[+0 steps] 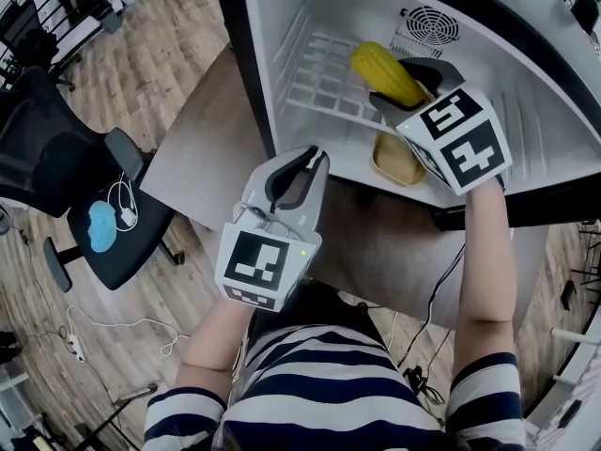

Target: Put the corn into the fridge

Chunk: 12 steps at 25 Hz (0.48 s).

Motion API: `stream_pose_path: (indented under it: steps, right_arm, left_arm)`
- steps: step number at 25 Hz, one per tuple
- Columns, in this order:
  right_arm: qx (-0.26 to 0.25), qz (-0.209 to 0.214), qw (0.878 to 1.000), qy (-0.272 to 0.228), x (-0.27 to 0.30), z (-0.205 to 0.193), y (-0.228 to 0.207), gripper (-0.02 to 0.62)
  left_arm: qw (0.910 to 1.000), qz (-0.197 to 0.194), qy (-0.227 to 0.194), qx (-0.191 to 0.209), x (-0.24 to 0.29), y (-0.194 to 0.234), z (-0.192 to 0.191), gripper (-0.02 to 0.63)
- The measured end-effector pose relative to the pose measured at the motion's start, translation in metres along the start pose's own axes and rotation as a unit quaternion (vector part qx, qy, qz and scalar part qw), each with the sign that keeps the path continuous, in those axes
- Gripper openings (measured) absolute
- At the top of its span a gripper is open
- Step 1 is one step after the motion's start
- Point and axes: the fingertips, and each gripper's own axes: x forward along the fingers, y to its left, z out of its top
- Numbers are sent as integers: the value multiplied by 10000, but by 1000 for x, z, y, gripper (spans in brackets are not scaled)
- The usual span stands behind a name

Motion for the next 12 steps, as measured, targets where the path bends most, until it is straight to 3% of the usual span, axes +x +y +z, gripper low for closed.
stream_pose_path:
  steps: [12]
  right_arm:
    - [253,200,9994,-96,13,-3,-1,253]
  left_arm:
    - [10000,-44,52,-57,9,2,-7,0]
